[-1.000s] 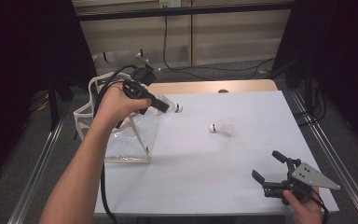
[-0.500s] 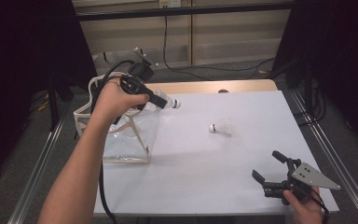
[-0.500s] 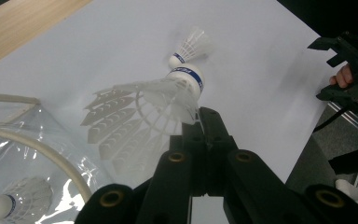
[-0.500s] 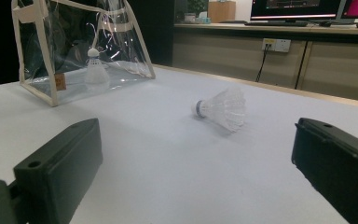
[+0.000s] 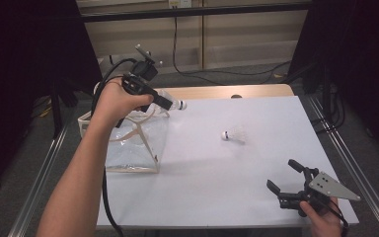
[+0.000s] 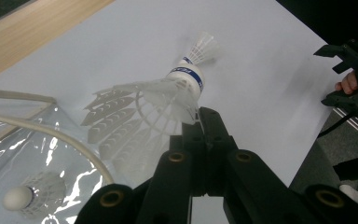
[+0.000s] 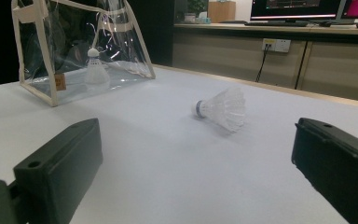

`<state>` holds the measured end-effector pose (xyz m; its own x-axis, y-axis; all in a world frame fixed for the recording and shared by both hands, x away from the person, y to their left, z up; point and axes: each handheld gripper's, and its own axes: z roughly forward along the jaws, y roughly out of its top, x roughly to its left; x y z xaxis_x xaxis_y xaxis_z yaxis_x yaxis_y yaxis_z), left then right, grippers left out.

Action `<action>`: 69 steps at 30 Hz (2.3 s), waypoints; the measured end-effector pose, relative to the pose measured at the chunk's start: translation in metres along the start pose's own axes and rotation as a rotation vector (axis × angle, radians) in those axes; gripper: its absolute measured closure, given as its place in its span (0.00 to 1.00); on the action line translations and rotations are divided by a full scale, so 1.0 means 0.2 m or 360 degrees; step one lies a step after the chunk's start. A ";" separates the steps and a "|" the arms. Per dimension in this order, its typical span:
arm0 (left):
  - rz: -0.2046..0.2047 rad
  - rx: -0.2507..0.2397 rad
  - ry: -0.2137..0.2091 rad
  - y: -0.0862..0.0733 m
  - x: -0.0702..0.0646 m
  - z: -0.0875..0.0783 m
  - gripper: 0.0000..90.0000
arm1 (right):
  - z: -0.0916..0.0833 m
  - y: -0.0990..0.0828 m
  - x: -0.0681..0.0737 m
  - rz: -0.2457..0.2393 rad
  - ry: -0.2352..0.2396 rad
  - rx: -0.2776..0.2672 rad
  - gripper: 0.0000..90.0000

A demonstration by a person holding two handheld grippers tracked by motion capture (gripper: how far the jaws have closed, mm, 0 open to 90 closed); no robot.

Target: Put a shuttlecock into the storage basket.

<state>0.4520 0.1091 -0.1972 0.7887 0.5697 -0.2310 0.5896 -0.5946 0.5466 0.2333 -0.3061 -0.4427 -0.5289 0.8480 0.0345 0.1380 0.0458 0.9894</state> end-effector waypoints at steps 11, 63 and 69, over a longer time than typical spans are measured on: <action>-0.0013 -0.0005 0.0035 0.02 0.01 -0.04 1.00 | 0.00 0.00 0.00 -0.0005 0.0003 -0.0001 0.02; -0.0151 -0.0063 0.0177 -0.02 0.15 -0.21 1.00 | 0.00 0.00 0.00 0.0002 -0.0003 0.0002 0.02; -0.0157 -0.0056 0.0197 -0.03 0.16 -0.23 1.00 | 0.00 0.00 0.00 -0.0001 0.0002 0.0002 0.02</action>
<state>0.4660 0.1577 -0.1712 0.6983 0.6915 -0.1851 0.6552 -0.5131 0.5545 0.2334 -0.3059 -0.4427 -0.5301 0.8472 0.0341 0.1389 0.0471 0.9892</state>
